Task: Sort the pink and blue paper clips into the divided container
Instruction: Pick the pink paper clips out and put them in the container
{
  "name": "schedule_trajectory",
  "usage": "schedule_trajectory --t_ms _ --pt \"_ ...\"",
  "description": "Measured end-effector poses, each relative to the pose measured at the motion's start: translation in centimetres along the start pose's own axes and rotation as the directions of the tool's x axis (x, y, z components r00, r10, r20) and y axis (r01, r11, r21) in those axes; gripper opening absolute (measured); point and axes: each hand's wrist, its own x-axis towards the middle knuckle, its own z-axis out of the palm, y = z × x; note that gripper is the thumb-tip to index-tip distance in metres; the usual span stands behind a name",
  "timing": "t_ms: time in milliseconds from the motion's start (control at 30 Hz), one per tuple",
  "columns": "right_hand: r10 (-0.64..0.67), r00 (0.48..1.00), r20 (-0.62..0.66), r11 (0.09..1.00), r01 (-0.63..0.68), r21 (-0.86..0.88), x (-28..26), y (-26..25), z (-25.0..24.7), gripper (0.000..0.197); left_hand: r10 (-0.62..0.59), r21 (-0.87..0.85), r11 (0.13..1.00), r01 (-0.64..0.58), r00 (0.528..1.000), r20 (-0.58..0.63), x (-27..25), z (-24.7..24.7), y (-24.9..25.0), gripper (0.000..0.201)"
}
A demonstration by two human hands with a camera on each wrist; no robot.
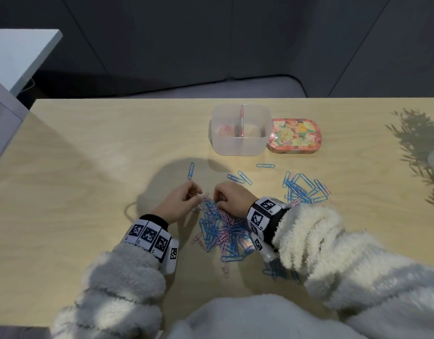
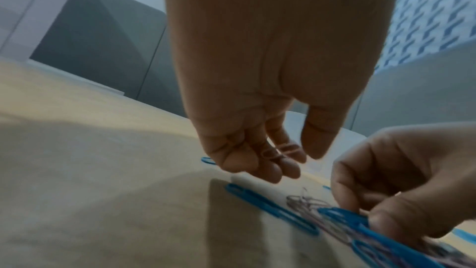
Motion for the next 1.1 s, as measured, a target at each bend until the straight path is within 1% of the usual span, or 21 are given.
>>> schedule_trajectory --t_ms 33,100,167,267,333,400,433,500,567,633,700,833,900,1000,1033,1100 --pt "0.016 1.0 -0.002 1.0 -0.016 -0.009 -0.1 0.3 -0.1 0.015 0.01 0.032 0.999 -0.011 0.999 0.03 -0.2 0.1 0.0 0.01" --pt "0.062 0.997 -0.043 0.998 -0.062 0.002 -0.4 1.3 -0.7 0.011 0.03 0.089 0.995 -0.034 0.998 0.048 -0.4 0.3 0.0 0.02" --pt "0.13 0.985 -0.111 0.99 -0.124 0.06 -0.9 2.5 -1.7 0.008 0.049 0.136 0.989 -0.052 0.999 0.023 -0.4 0.5 0.0 0.025" --pt "0.236 0.947 -0.218 0.967 -0.207 0.146 -1.6 4.1 -3.1 0.013 0.087 0.175 0.981 -0.083 0.996 -0.017 -0.2 0.7 -0.1 0.026" --pt "0.253 0.922 -0.293 0.967 -0.235 0.096 -2.0 4.2 -3.4 0.017 0.138 0.24 0.962 -0.128 0.99 -0.024 0.0 0.7 0.1 0.026" --pt "0.17 0.928 -0.33 0.98 -0.194 -0.042 -2.1 3.4 -3.2 0.026 0.175 0.306 0.938 -0.163 0.984 -0.013 0.2 0.5 0.4 0.027" --pt "0.114 0.941 -0.32 0.984 -0.151 -0.096 -2.1 2.9 -3.0 0.027 0.183 0.329 0.929 -0.171 0.983 -0.005 0.3 0.5 0.5 0.028" --pt "0.036 0.97 -0.241 0.981 -0.08 -0.174 -2.1 2.0 -2.6 0.022 0.188 0.355 0.918 -0.178 0.982 0.006 0.4 0.6 0.7 0.031" --pt "0.011 0.985 -0.17 0.97 -0.052 -0.239 -2.1 1.4 -2.2 0.023 0.181 0.369 0.912 -0.177 0.983 0.023 0.6 0.5 0.9 0.038" --pt "0.016 0.989 -0.146 0.96 -0.056 -0.274 -2.0 1.2 -1.7 0.029 0.173 0.38 0.908 -0.176 0.984 0.042 0.6 0.4 1.0 0.041" --pt "0.001 0.99 -0.141 0.957 -0.042 -0.287 -1.9 1.2 -1.3 0.024 0.179 0.378 0.907 -0.186 0.982 0.054 0.6 0.4 1.0 0.036" --pt "-0.028 0.99 -0.14 0.951 -0.017 -0.309 -2.1 1.6 -0.7 0.017 0.196 0.395 0.896 -0.203 0.979 0.06 0.2 1.4 1.2 0.014" --pt "-0.004 0.983 -0.185 0.97 -0.041 -0.24 -2.4 2.2 -0.9 0.014 0.183 0.395 0.898 -0.193 0.981 0.062 0.2 1.8 1.4 0.011" --pt "0.117 0.966 -0.231 0.992 -0.123 -0.01 -2.9 3.6 -1.8 0.007 0.173 0.369 0.912 -0.176 0.984 0.042 0.4 1.8 1.5 0.014" --pt "0.16 0.955 -0.249 0.987 -0.146 0.072 -3.1 4.0 -2.2 0.006 0.173 0.352 0.92 -0.173 0.984 0.031 0.5 1.7 1.5 0.014" --pt "0.252 0.919 -0.304 0.956 -0.189 0.223 -3.4 4.6 -3.1 0.011 0.174 0.321 0.933 -0.166 0.985 0.003 0.8 1.6 1.6 0.016"
